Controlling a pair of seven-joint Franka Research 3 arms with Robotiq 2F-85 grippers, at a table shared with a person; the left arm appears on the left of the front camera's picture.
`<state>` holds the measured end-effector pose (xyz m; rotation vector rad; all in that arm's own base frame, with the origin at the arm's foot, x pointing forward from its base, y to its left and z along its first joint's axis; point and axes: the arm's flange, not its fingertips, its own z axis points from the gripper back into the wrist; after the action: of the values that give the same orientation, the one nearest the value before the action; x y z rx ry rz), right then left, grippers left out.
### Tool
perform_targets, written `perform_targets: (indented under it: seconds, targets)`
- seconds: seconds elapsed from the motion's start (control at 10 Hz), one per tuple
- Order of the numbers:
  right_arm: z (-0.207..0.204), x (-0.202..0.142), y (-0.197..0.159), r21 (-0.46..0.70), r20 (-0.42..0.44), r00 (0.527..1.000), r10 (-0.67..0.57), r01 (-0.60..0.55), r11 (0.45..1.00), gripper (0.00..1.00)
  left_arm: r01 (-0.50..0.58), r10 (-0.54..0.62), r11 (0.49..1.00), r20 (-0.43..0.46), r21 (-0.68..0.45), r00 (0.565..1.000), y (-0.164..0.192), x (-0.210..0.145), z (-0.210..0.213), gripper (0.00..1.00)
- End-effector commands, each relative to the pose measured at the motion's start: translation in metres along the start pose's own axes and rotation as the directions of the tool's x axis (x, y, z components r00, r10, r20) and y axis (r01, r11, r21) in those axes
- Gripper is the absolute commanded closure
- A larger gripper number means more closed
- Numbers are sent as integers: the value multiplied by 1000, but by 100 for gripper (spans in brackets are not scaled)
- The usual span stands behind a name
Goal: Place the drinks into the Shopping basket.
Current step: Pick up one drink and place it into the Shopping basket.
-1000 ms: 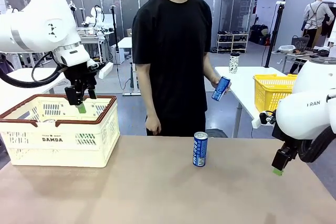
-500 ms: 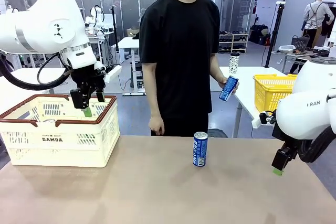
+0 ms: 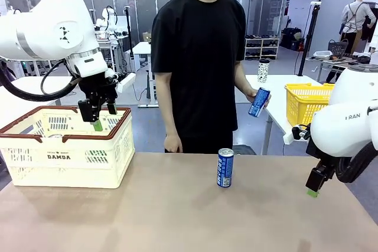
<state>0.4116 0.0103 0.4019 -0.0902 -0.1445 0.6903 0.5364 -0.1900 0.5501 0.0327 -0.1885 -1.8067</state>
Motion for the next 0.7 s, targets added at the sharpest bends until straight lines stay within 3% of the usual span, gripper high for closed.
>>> perform_targets:
  seconds: [0.0, 0.6]
  targets:
    - [0, 0, 1, 2, 1, 1000, -5, 5, 1000, 0, 43, -44, 999, 17, 11, 999, 10, 9, -6, 0]
    - [0, 0, 1, 2, 1, 1000, -5, 5, 1000, 0, 211, -217, 975, 94, 71, 972, 80, 104, -52, 0]
